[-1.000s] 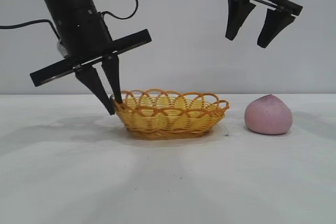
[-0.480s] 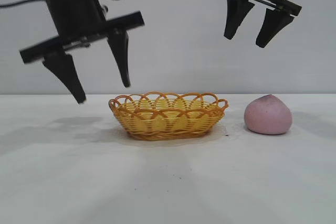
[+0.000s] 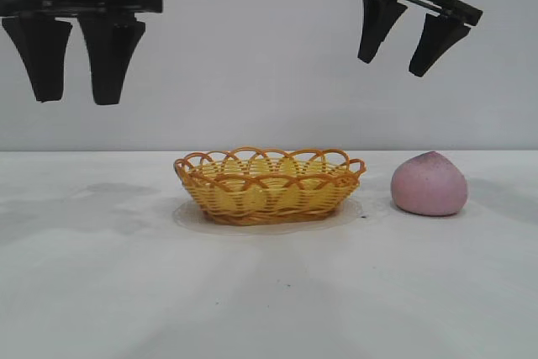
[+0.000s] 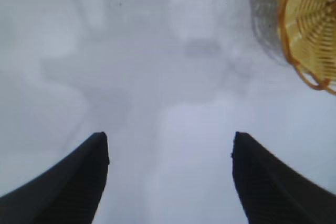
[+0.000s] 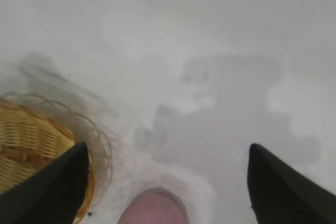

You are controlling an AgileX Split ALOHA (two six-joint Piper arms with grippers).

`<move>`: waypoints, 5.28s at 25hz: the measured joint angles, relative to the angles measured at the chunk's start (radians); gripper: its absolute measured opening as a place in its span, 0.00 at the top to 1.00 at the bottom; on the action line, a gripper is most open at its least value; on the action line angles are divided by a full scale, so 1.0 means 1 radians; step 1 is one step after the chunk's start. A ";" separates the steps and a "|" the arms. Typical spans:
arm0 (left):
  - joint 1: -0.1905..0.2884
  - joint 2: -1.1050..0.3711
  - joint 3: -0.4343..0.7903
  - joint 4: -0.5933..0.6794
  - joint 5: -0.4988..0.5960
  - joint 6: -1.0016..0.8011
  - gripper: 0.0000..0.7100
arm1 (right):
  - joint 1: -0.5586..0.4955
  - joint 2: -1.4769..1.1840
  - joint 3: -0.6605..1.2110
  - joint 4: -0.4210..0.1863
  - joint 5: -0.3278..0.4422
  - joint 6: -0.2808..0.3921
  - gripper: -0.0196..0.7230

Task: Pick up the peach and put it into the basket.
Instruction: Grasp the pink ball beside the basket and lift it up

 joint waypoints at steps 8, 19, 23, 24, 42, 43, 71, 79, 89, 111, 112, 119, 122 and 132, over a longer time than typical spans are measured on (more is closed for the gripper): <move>0.165 0.000 0.000 0.001 0.012 0.045 0.38 | 0.000 0.000 0.000 0.000 0.000 0.000 0.23; 0.269 -0.105 0.000 0.045 0.016 0.049 0.38 | 0.000 0.000 0.000 0.002 0.017 0.000 0.23; 0.294 -0.214 0.033 0.052 0.016 0.049 0.38 | 0.000 0.000 0.000 0.002 0.019 0.000 0.23; 0.294 -0.244 0.053 0.054 0.016 0.049 0.38 | 0.000 0.000 0.000 0.002 0.019 0.000 0.23; 0.294 -1.096 0.750 -0.015 -0.065 0.008 0.38 | 0.000 0.000 0.000 0.000 0.039 0.000 0.23; 0.294 -1.158 0.788 -0.020 -0.065 0.008 0.38 | 0.000 0.000 0.000 0.000 0.041 0.000 0.23; 0.294 -1.994 1.099 -0.027 -0.082 0.008 0.38 | 0.000 0.000 0.000 0.002 0.079 0.000 0.23; 0.294 -1.994 1.099 -0.027 -0.084 0.008 0.38 | 0.000 0.000 0.000 0.055 0.080 0.000 0.23; 0.294 -1.994 1.099 -0.027 -0.084 0.008 0.38 | 0.000 0.000 0.000 0.132 0.080 0.000 0.23; 0.411 -1.994 1.099 -0.100 -0.084 0.086 0.38 | 0.000 0.000 0.000 0.136 0.080 0.000 0.23; 0.411 -1.994 1.099 -0.112 -0.084 0.102 0.38 | 0.000 0.000 0.000 0.136 0.080 0.000 0.23; 0.411 -1.994 1.099 -0.127 -0.084 0.114 0.38 | 0.000 0.000 0.000 0.097 0.080 0.000 0.23; 0.411 -1.994 1.099 -0.127 -0.084 0.114 0.38 | 0.000 0.000 0.000 0.024 0.080 0.000 0.23; 0.411 -1.994 1.099 -0.127 -0.084 0.114 0.38 | 0.000 -0.029 0.000 -0.114 0.082 0.116 0.33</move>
